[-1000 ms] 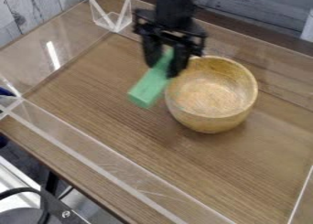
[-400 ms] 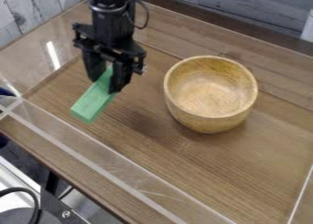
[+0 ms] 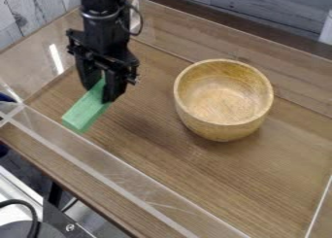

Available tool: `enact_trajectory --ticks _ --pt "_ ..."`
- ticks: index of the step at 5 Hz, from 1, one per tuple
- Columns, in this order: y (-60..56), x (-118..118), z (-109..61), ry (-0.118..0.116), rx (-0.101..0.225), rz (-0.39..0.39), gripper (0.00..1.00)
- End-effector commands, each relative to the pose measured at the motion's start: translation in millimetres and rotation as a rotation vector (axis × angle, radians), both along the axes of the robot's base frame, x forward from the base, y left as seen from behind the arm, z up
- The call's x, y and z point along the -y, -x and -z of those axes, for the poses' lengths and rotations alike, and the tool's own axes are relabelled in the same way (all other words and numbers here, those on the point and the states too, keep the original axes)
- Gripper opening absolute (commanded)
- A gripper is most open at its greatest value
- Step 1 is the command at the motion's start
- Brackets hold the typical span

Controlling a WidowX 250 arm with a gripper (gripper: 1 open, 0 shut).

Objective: Remove the green block from inside the brown bowl and put it on the table

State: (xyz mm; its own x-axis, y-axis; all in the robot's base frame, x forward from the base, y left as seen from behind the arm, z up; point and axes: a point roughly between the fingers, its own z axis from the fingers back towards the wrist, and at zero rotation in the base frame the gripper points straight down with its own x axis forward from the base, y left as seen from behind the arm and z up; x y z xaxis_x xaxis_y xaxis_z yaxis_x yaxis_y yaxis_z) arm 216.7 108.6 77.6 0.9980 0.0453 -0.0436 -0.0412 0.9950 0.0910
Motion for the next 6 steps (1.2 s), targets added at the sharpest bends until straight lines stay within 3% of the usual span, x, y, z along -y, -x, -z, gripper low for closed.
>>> enact_trajectory --ticks 1,2,6 --pt "-22.5 -18 3.8 -0.042 0.063 -0.013 0.0" --pt "-36.4 -27 19.8 -0.059 0.072 -0.026 0.0" --pt "-41.7 -22 32.3 0.015 -0.013 -0.062 0.0"
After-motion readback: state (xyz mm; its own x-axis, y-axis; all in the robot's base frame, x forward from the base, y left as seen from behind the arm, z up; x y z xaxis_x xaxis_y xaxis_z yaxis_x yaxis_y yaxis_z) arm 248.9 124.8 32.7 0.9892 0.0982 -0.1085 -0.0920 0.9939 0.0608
